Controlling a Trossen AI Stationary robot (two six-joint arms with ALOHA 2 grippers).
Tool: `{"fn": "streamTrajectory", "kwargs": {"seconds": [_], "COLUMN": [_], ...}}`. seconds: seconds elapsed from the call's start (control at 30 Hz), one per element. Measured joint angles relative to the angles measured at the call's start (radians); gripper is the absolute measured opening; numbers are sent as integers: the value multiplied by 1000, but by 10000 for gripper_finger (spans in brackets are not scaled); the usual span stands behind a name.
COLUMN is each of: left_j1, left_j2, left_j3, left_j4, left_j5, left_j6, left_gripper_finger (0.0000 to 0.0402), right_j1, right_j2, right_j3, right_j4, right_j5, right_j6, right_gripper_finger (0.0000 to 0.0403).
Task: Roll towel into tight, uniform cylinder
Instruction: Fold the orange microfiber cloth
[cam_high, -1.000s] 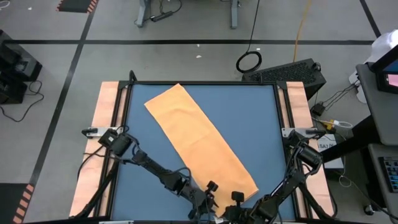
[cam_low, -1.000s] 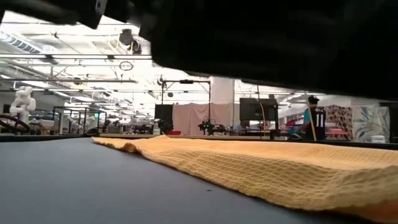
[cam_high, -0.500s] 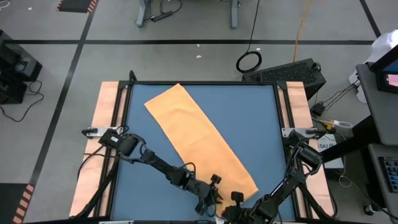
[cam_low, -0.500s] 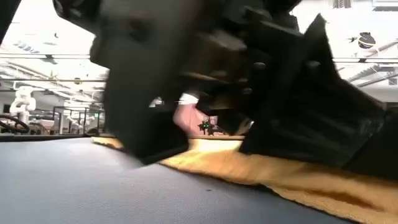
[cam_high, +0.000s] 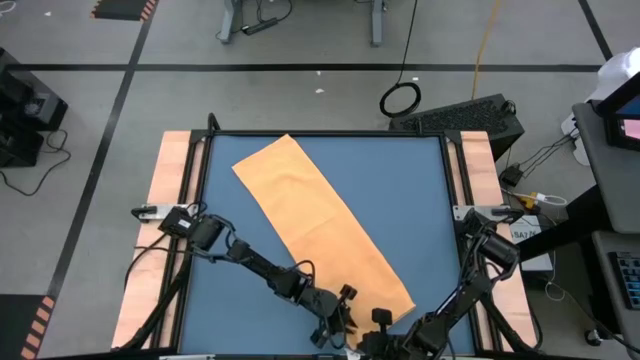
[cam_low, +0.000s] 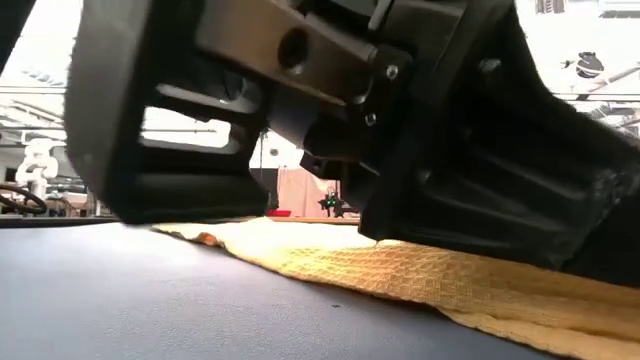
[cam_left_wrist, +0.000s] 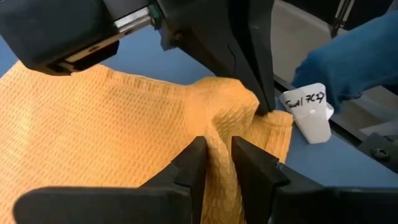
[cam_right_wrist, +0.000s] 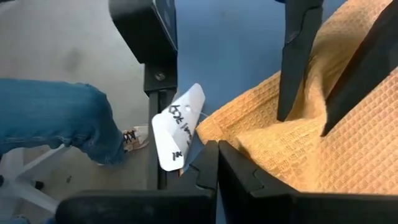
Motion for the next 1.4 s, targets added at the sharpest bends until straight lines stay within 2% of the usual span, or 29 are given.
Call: {"fn": "streamTrajectory", "kwargs": {"seconds": [0.13, 0.33, 0.47, 0.77, 0.9, 1.13, 1.4], "left_j1": [13, 30, 25, 20, 20, 20, 20], "left_j2": [0, 0, 0, 0, 0, 0, 0], "left_j3": [0, 0, 0, 0, 0, 0, 0], "left_j4": [3, 18, 30, 40, 44, 51, 64], "left_j5": [27, 125, 131, 118, 117, 114, 114], "left_j6": [-1, -53, -53, -79, -79, -79, -79], "left_gripper_finger": [81, 82, 90, 109, 109, 109, 109], "right_j1": [7, 22, 27, 28, 24, 16, 18], "right_j2": [-12, -45, -45, -45, -42, -20, -21], "right_j3": [0, 0, 0, 0, 0, 0, 0], "right_j4": [-2, -41, -64, -116, -117, -27, 37], "right_j5": [-2, 3, -1, 6, 7, 2, -66], "right_j6": [3, 52, 69, 127, 157, 123, 75], "right_gripper_finger": [0, 0, 8, 108, 130, 131, 102]}}
